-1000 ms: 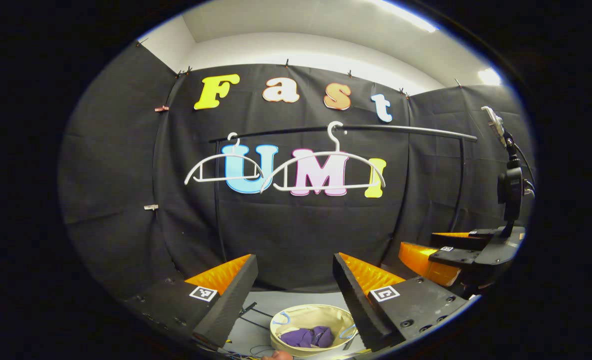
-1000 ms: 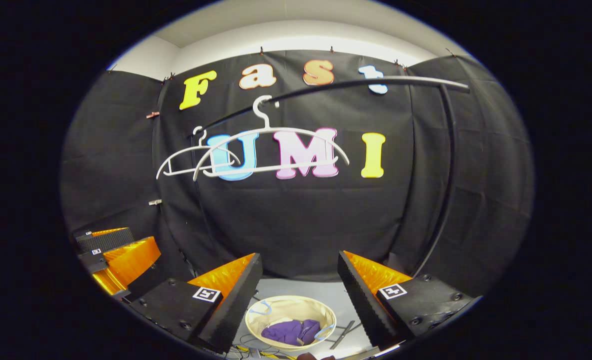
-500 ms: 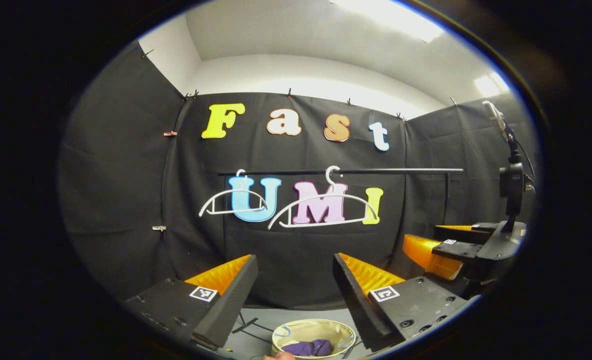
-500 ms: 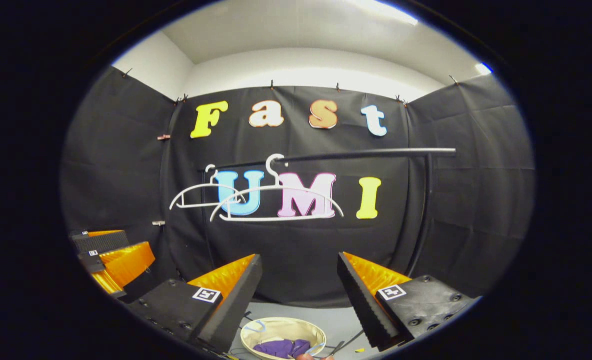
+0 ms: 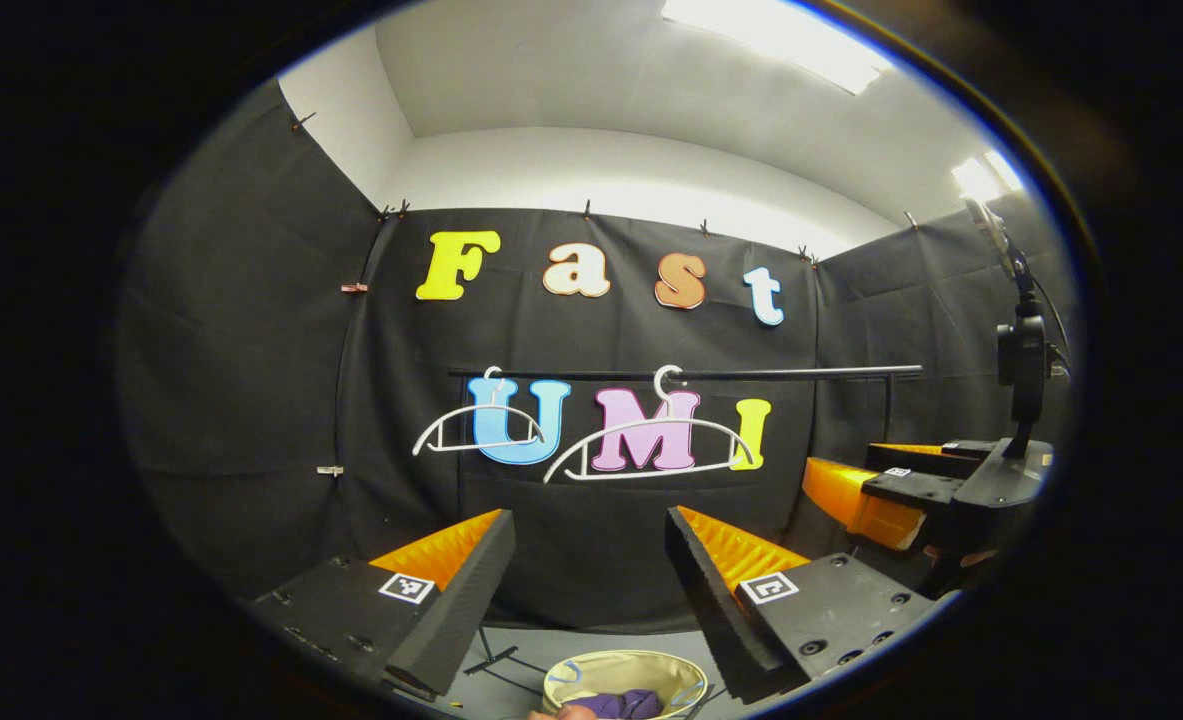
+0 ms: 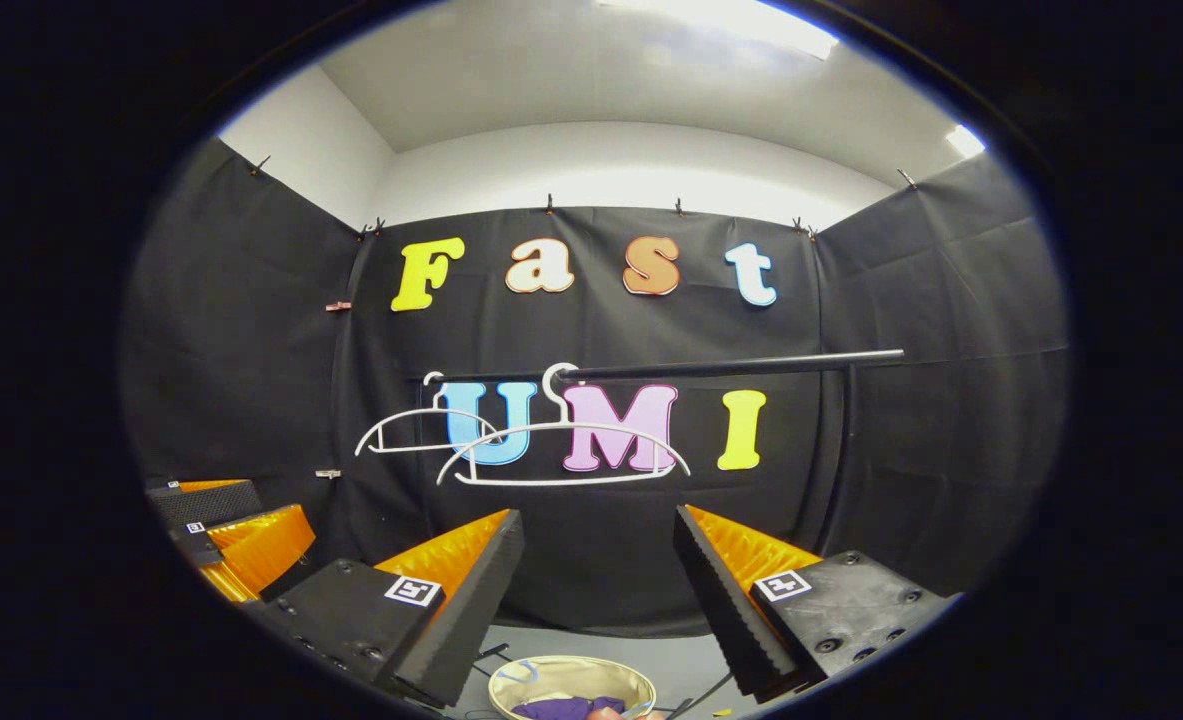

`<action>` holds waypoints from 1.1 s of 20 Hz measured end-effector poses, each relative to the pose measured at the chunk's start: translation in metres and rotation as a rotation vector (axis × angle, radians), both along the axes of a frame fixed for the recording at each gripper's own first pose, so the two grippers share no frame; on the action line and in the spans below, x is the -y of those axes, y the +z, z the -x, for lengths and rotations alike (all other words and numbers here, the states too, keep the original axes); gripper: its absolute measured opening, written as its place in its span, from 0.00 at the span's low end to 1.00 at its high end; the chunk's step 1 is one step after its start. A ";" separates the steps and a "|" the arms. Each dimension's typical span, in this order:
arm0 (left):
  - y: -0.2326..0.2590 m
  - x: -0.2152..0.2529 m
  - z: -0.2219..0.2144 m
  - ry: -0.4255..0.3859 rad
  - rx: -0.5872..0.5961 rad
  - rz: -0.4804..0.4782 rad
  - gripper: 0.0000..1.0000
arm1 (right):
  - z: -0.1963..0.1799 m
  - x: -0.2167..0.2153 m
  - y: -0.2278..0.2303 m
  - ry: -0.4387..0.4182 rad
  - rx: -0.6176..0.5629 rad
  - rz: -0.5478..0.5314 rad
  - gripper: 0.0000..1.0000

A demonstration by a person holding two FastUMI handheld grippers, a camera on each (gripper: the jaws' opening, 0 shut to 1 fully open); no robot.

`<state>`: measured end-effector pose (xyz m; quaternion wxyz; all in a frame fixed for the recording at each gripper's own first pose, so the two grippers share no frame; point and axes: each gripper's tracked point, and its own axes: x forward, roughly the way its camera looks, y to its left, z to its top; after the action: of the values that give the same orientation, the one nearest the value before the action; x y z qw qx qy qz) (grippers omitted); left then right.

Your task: Grasp the clothes on the hanger with both hands and then place them into the laundry hamper below.

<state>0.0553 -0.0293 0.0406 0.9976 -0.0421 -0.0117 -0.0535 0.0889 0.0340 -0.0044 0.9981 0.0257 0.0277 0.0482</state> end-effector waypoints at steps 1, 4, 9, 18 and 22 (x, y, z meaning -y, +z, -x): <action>-0.001 0.001 -0.001 -0.002 -0.007 -0.004 0.95 | 0.000 0.000 0.000 0.001 0.000 -0.003 0.98; -0.002 0.002 -0.003 -0.001 -0.011 -0.012 0.95 | -0.002 0.001 0.001 0.003 -0.003 -0.017 0.98; 0.002 0.002 -0.001 0.005 -0.010 -0.011 0.95 | -0.004 -0.002 0.013 0.011 0.025 -0.009 0.98; 0.005 0.005 -0.003 -0.004 -0.005 -0.013 0.95 | -0.007 0.003 0.012 0.006 0.021 -0.017 0.98; 0.006 0.005 -0.002 -0.010 -0.003 -0.009 0.95 | -0.008 0.004 0.016 0.002 0.034 -0.013 0.98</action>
<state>0.0573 -0.0340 0.0468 0.9975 -0.0376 -0.0099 -0.0583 0.0967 0.0304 0.0118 0.9982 0.0311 0.0102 0.0496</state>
